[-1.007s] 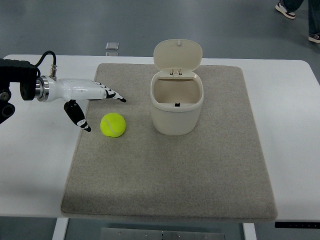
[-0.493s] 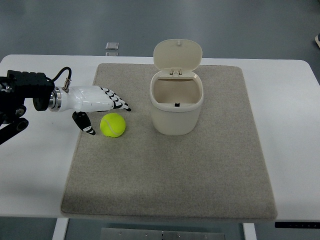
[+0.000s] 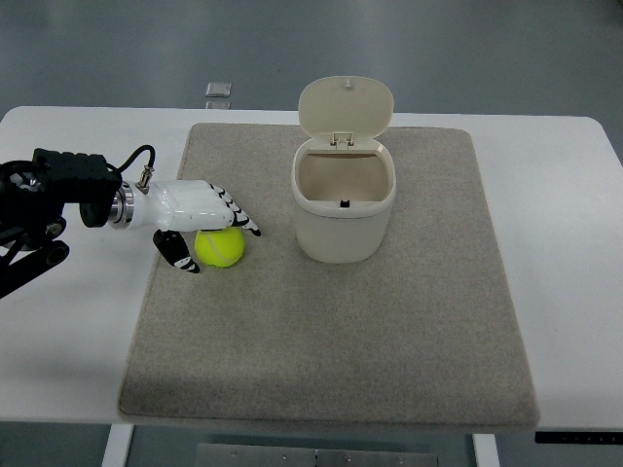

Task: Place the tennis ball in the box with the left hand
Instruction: 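Close the left hand fingers around the tennis ball and lift it, then carry the ball with the left hand over the cream bin opening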

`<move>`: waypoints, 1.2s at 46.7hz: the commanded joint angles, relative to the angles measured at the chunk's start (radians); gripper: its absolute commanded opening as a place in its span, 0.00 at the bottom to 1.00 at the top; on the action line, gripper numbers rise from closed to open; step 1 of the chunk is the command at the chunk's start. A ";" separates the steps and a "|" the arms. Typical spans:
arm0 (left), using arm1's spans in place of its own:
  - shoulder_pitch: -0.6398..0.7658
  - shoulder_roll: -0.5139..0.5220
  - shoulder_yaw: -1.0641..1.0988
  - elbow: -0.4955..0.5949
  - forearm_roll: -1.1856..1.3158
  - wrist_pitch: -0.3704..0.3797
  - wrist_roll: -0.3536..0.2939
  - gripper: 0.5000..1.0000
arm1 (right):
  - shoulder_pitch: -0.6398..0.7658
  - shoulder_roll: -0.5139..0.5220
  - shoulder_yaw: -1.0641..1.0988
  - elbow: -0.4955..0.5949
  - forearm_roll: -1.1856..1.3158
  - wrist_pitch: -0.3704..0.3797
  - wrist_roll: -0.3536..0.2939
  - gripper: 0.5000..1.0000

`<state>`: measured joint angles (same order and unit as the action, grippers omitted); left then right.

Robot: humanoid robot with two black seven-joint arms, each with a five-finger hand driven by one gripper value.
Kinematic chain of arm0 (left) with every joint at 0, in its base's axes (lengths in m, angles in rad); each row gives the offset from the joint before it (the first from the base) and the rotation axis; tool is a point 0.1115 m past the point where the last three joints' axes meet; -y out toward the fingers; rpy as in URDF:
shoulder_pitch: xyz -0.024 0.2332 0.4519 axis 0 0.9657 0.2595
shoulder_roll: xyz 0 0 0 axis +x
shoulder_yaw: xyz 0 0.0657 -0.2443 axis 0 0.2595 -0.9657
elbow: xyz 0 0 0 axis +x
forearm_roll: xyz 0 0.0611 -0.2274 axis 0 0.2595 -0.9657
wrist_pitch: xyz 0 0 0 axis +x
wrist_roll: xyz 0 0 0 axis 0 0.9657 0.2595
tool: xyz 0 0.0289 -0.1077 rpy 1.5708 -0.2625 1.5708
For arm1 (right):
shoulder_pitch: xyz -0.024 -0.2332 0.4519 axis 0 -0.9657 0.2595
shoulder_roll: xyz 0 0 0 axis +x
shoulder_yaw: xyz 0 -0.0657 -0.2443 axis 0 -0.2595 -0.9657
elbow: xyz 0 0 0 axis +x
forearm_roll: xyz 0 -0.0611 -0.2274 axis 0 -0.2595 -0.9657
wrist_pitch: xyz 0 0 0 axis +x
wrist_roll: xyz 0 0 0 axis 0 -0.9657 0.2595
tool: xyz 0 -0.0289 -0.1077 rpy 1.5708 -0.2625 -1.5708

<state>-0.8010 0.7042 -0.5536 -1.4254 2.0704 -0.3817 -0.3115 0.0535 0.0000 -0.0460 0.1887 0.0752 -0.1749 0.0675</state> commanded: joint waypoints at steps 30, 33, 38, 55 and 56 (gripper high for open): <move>-0.032 0.027 0.023 -0.001 0.048 0.055 0.000 0.00 | 0.000 0.000 0.000 0.000 0.000 0.000 0.000 0.81; -0.046 0.050 0.021 -0.012 0.047 0.067 0.000 0.00 | 0.000 0.000 0.000 0.000 0.000 0.000 0.000 0.81; -0.076 0.083 0.020 -0.036 0.045 0.107 0.000 0.00 | 0.000 0.000 0.000 0.000 0.000 0.000 0.000 0.81; -0.139 0.106 0.020 -0.165 0.045 0.259 -0.001 0.00 | 0.000 0.000 0.000 0.000 0.000 0.000 0.000 0.81; -0.142 0.106 0.020 -0.176 0.045 0.262 -0.003 0.00 | 0.000 0.000 0.000 0.000 0.000 0.000 0.000 0.81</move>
<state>-0.9327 0.8103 -0.5344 -1.5712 2.1151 -0.1239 -0.3136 0.0537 0.0000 -0.0460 0.1887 0.0751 -0.1749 0.0677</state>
